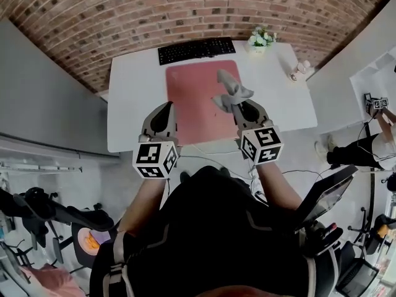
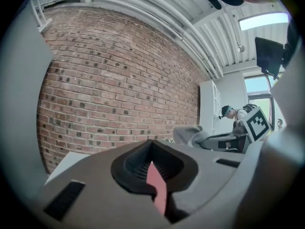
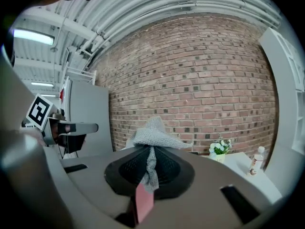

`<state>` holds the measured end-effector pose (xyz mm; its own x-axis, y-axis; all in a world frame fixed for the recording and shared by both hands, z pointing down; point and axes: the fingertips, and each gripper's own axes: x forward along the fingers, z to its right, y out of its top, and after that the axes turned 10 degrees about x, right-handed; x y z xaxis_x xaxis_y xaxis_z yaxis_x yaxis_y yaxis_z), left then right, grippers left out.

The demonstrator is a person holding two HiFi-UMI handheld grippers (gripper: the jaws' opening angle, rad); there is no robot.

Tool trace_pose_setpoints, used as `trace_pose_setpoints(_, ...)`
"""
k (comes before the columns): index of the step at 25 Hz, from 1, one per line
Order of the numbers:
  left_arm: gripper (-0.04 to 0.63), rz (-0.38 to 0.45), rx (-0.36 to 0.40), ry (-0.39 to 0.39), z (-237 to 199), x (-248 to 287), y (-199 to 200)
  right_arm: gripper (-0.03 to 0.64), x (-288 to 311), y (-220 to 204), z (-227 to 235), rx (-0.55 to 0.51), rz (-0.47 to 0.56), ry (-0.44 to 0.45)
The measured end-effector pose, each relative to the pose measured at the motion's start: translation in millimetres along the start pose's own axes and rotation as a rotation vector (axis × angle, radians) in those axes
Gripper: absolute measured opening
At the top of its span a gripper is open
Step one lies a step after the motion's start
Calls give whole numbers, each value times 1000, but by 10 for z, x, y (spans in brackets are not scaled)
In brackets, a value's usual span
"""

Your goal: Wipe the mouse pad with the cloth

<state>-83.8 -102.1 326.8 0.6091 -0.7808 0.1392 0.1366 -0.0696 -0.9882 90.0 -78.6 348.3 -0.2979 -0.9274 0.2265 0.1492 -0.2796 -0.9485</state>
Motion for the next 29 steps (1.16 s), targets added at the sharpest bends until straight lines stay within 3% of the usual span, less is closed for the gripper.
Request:
trace_pose_setpoints(9, -2, 26, 41, 61, 243, 46, 142, 35, -141, 143, 93, -40, 40, 36)
trace_pose_setpoints(29, -1, -1, 47, 49, 299, 166, 102, 35, 11, 94, 166, 2, 38, 46)
